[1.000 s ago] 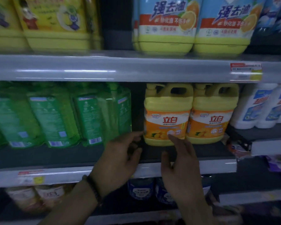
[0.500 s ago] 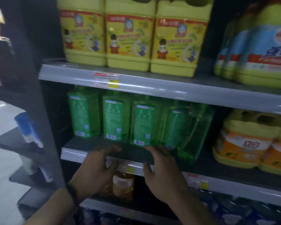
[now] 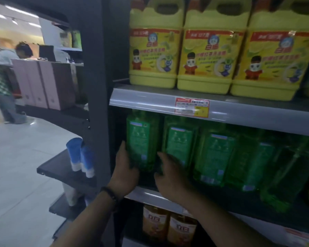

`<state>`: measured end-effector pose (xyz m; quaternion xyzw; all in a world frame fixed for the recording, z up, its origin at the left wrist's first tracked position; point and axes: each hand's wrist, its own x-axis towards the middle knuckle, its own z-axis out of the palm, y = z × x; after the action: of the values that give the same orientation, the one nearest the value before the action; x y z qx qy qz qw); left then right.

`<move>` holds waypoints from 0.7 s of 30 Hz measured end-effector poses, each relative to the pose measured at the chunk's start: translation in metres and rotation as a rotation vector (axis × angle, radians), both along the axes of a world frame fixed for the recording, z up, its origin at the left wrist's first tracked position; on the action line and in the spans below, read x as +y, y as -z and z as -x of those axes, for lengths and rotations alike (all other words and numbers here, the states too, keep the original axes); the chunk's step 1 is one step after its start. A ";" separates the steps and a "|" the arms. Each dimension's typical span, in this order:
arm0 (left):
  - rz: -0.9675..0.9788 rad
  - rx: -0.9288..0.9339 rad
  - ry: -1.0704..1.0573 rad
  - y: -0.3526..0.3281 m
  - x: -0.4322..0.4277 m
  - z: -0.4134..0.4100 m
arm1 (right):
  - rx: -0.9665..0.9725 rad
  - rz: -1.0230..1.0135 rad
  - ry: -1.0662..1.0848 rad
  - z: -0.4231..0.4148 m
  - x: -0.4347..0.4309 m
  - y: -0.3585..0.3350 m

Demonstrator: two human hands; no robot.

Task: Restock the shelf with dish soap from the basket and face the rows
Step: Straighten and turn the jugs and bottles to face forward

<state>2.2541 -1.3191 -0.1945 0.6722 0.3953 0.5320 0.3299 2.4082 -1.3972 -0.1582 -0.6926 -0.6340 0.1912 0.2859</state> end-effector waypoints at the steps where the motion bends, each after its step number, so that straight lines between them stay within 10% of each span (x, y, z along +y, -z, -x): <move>1: 0.059 -0.035 0.005 0.001 0.009 0.000 | 0.006 -0.008 -0.001 0.004 0.005 0.002; 21: 0.003 -0.009 0.084 0.004 -0.024 0.004 | 0.050 -0.003 0.005 0.002 0.053 0.031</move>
<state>2.2502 -1.3429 -0.1984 0.6855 0.3658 0.5202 0.3546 2.4061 -1.3447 -0.1892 -0.6889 -0.6251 0.2069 0.3032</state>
